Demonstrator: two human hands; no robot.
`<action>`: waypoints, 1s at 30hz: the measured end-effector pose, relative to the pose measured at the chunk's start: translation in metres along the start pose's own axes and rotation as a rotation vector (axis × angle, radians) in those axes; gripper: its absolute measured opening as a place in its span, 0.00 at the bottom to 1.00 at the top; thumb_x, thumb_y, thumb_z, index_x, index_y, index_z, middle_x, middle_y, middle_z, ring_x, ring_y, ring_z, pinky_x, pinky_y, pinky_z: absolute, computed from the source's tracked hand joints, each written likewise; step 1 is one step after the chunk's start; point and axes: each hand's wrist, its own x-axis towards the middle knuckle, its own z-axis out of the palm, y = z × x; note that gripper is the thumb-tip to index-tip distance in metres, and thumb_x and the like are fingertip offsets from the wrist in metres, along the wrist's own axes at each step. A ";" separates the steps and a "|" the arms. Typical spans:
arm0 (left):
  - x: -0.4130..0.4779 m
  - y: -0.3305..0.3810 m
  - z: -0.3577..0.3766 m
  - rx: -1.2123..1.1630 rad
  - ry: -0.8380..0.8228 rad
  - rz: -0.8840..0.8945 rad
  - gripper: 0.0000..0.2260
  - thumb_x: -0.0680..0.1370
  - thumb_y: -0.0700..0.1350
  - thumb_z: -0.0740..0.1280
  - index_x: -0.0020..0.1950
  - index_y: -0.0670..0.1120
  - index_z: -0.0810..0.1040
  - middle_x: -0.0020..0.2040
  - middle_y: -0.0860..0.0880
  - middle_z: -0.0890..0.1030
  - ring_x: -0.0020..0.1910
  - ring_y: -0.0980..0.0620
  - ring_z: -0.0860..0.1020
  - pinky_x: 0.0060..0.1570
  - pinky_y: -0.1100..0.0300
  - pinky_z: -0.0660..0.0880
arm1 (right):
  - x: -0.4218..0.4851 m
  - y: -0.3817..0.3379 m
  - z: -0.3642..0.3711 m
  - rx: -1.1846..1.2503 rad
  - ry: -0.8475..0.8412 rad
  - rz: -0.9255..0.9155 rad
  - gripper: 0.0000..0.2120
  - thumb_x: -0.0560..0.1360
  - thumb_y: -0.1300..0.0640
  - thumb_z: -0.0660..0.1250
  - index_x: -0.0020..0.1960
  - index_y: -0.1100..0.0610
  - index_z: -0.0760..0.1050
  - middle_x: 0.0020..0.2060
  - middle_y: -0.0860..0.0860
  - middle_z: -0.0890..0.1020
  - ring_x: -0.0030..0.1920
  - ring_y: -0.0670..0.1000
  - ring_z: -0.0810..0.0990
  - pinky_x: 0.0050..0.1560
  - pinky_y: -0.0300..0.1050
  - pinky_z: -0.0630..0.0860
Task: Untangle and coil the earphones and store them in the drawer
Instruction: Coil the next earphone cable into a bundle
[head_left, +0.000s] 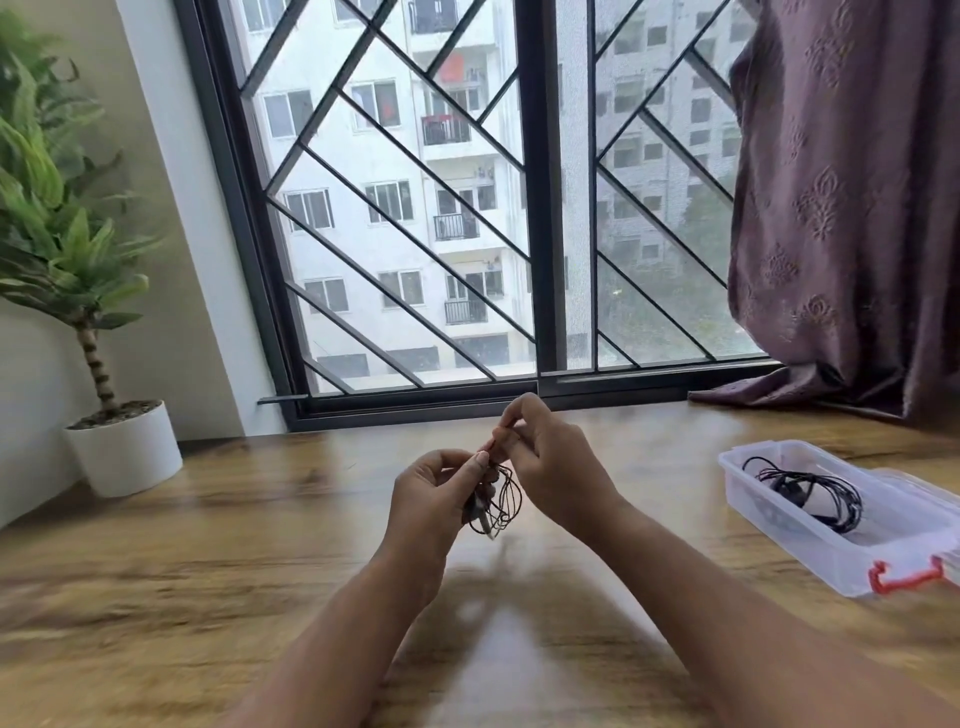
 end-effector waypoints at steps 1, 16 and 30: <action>0.000 0.001 0.000 -0.019 -0.001 -0.012 0.06 0.79 0.39 0.70 0.51 0.36 0.79 0.40 0.40 0.85 0.35 0.47 0.77 0.36 0.59 0.78 | 0.000 -0.001 0.000 -0.012 -0.011 -0.003 0.07 0.81 0.56 0.65 0.46 0.46 0.70 0.38 0.47 0.87 0.40 0.48 0.86 0.45 0.55 0.82; 0.003 0.006 -0.005 -0.074 0.042 -0.142 0.08 0.80 0.35 0.64 0.42 0.42 0.78 0.31 0.44 0.80 0.23 0.53 0.72 0.20 0.64 0.63 | -0.004 -0.010 0.006 0.028 -0.155 -0.006 0.01 0.74 0.49 0.64 0.44 0.45 0.73 0.46 0.45 0.86 0.48 0.51 0.85 0.52 0.59 0.81; 0.005 0.003 -0.007 0.026 0.131 0.037 0.05 0.76 0.32 0.70 0.46 0.40 0.78 0.36 0.43 0.81 0.31 0.51 0.78 0.27 0.62 0.72 | -0.001 -0.011 0.005 -0.066 -0.038 0.059 0.08 0.75 0.58 0.63 0.48 0.46 0.77 0.42 0.39 0.85 0.46 0.38 0.83 0.50 0.40 0.79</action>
